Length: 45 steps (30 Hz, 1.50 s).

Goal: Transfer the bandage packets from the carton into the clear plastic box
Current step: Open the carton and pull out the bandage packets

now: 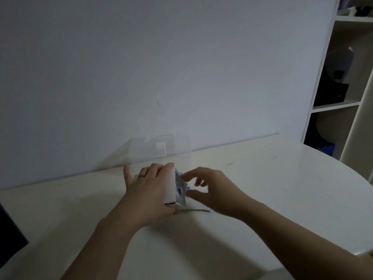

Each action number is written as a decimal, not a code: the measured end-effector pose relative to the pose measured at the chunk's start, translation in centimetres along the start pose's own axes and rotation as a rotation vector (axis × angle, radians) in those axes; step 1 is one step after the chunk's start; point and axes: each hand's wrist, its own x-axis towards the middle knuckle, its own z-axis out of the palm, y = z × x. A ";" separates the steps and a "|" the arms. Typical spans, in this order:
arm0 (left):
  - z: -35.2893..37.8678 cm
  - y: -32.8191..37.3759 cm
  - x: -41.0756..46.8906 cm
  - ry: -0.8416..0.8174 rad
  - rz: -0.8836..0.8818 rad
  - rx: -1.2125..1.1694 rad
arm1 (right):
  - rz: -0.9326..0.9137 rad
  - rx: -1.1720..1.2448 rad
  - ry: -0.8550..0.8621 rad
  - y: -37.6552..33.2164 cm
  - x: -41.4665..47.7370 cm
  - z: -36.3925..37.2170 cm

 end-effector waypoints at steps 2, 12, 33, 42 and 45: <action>-0.4 0.4 -0.1 0.010 0.015 -0.014 | -0.023 -0.014 -0.026 -0.8 0.2 0.5; -1.4 1.3 -0.3 0.113 0.067 0.006 | 0.044 -0.165 0.022 -1.5 0.2 0.0; 0.6 0.4 0.3 -0.041 -0.013 0.015 | 0.225 0.124 -0.037 3.2 -0.6 0.1; 1.2 -0.4 0.4 -0.067 -0.100 0.192 | 0.546 0.349 -0.066 6.1 -1.8 -0.4; 1.5 -0.4 0.4 -0.062 -0.117 0.216 | 0.586 0.314 0.009 6.6 -1.6 -0.8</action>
